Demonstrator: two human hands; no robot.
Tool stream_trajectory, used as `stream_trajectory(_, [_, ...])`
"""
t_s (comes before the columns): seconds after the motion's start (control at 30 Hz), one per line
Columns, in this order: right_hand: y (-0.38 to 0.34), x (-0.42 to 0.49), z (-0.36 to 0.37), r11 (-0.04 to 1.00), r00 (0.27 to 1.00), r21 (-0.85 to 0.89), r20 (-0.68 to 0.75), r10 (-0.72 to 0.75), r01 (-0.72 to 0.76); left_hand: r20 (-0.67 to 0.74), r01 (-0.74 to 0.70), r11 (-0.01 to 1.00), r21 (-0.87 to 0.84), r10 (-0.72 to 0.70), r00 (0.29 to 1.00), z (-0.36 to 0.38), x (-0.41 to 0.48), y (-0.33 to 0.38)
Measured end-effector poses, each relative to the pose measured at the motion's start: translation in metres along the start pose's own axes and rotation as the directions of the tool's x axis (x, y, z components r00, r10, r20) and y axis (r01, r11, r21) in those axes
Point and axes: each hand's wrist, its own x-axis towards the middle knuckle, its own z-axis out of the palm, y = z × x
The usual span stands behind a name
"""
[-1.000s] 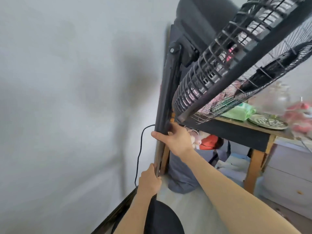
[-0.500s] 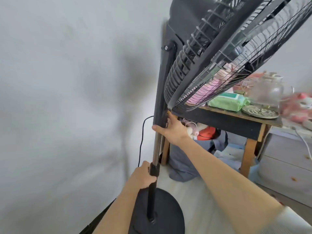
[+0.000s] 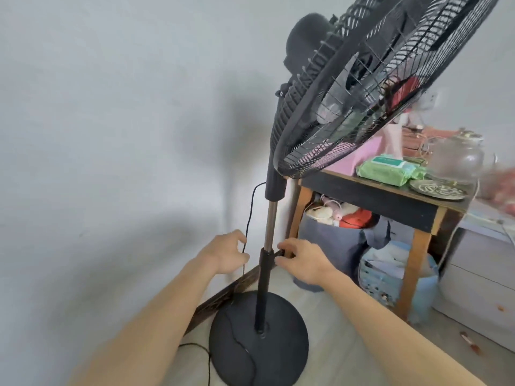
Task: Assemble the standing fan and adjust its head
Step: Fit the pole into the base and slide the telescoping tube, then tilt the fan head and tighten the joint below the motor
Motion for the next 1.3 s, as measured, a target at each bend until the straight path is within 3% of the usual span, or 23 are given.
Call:
stream_trajectory(0.27, [-0.073,0.007,0.011,0.963,0.956,-0.12,-0.143,-0.257,0.241,-0.254,-0.043,0.998,0.054,0.055,0.966,-0.052,-0.043,-0.022])
stream_trajectory(0.53, [-0.098,0.086,0.076,0.971,0.948,0.026,-0.224,-0.228,0.24,-0.353,-0.083,0.996,-0.012,0.073,0.933,-0.033,0.016,-0.121])
stream_trajectory(0.73, [-0.095,0.179,0.146,0.966,0.967,0.151,-0.177,-0.183,0.21,-0.264,-0.09,0.993,-0.074,0.068,0.962,0.003,0.111,-0.202])
stream_trajectory(0.83, [-0.104,0.211,0.145,0.964,0.985,0.231,-0.137,-0.101,0.131,-0.147,-0.01,0.996,-0.088,-0.003,0.989,-0.004,0.135,-0.21])
stream_trajectory(1.03, [-0.183,0.208,0.059,0.949,0.987,0.282,-0.019,0.157,-0.145,0.16,0.089,0.995,-0.051,-0.08,0.984,-0.108,0.106,-0.133])
stream_trajectory(1.2, [-0.281,0.174,-0.053,0.936,0.962,0.224,0.102,0.253,-0.27,0.265,0.086,0.996,0.003,-0.084,0.961,-0.245,0.082,-0.055])
stream_trajectory(1.3, [-0.338,0.144,-0.139,0.926,0.951,0.221,0.086,0.296,-0.308,0.275,0.037,0.998,-0.043,-0.023,0.961,-0.328,0.074,0.003])
